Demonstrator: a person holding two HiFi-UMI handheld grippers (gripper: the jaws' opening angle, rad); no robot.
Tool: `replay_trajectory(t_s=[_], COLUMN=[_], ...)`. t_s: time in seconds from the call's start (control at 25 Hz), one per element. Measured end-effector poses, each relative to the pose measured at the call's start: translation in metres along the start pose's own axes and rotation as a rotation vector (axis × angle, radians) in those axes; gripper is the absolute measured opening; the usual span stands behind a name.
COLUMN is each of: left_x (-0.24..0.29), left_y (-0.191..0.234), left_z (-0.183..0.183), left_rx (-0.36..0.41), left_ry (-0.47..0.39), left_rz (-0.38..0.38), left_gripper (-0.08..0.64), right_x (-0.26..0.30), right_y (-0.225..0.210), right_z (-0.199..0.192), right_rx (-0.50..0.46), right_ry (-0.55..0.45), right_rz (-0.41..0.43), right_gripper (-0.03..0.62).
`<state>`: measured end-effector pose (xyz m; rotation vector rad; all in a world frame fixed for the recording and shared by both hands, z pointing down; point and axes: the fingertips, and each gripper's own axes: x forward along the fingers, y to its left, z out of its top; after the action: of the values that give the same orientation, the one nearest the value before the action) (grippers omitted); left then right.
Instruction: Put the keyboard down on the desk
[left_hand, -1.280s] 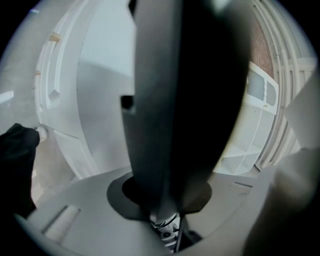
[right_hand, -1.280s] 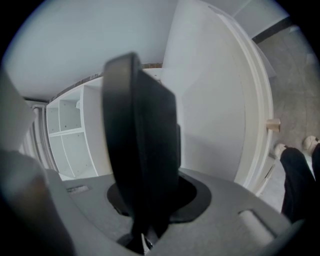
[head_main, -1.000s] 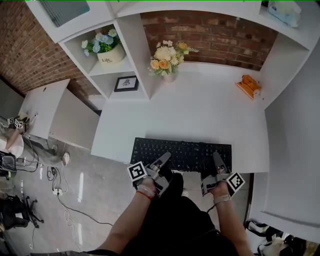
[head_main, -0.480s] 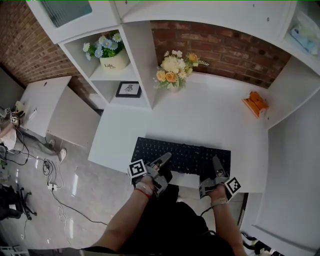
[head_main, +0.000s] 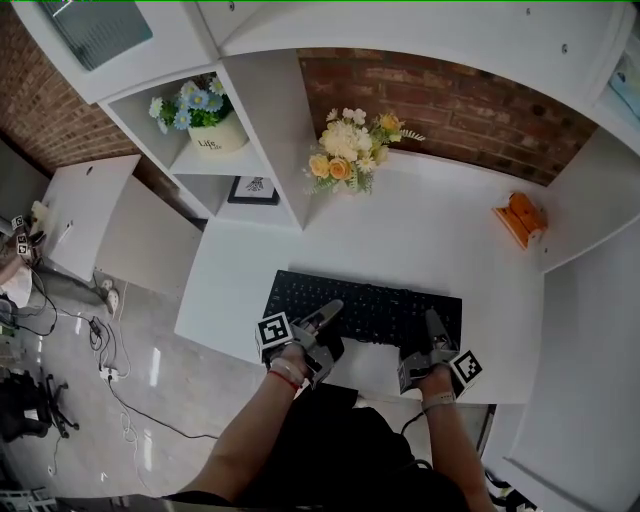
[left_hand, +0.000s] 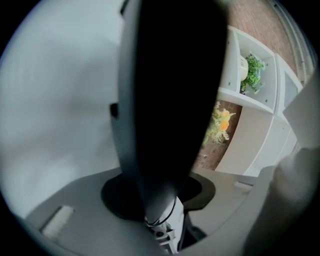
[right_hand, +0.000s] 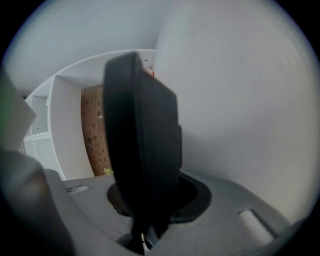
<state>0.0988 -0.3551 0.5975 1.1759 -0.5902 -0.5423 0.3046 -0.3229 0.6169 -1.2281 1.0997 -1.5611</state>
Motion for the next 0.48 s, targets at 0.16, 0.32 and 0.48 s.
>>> replay_trajectory(t_s=[0.16,0.32,0.48], left_x=[0.011,0.019,0.023], left_y=[0.001,0.0,-0.002], left_z=[0.006,0.008,0.008], left_rx=[-0.02,-0.027,-0.012], left_ry=[0.008,0.02,0.036], left_rz=[0.023,0.034,0.043], left_gripper=[0.147,0.165,0.177], right_x=[0.008,0.012,0.015], right_y=[-0.003,-0.005,-0.008], right_z=[0.005,0.009,0.013], right_rx=[0.017,0.03,0.03], right_ry=[-0.012,-0.027,-0.041], right_rz=[-0.029,-0.058,-0.085], right_gripper=[0.075,0.075,0.074])
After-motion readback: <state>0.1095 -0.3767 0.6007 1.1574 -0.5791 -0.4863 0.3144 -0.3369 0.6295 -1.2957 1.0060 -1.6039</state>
